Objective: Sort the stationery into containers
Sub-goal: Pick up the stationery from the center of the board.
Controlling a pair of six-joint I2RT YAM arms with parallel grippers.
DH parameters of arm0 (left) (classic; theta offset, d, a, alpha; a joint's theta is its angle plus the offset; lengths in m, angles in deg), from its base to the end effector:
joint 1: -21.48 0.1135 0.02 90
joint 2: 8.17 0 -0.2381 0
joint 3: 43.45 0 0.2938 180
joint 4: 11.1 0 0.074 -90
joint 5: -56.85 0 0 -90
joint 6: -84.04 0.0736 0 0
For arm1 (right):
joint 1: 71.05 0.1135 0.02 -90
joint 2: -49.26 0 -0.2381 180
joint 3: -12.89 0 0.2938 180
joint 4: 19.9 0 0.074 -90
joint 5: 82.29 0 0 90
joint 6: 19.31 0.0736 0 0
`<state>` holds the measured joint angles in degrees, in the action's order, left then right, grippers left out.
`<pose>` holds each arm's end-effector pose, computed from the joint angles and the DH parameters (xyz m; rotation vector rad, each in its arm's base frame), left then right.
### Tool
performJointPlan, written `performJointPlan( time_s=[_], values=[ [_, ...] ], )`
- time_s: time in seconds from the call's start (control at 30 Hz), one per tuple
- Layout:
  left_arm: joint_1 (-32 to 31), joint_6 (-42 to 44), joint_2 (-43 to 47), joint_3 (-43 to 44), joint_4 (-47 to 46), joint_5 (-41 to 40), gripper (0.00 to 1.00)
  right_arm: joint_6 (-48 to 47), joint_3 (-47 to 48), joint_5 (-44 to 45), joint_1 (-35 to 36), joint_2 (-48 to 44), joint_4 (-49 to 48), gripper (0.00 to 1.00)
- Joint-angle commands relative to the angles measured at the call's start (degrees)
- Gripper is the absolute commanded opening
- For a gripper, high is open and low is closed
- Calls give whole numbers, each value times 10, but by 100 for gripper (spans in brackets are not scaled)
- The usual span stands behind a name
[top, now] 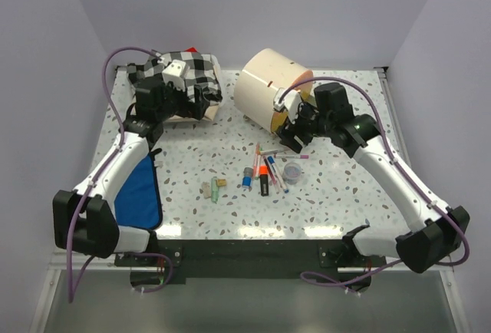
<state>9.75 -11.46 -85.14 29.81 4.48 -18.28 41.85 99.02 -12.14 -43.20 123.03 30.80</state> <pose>0.3844 -0.0991 0.2785 0.2808 1.9006 -0.4502 0.3002 0.1869 0.3162 -1.2149 1.8575 0.3777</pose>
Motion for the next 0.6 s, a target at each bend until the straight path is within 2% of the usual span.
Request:
performJointPlan(
  time_s=[0.0, 0.27, 0.57],
  values=[
    [-3, -57, -23, -4, -70, -3, 100, -58, -1, 42, 2, -61, 35, 73],
    [-9, -25, -64, 45, -44, 8, 100, -47, -60, 28, 2, -89, 9, 74],
    [-9, 9, -92, 89, -39, 2, 100, -45, -40, 21, 2, -51, -2, 74]
  ],
)
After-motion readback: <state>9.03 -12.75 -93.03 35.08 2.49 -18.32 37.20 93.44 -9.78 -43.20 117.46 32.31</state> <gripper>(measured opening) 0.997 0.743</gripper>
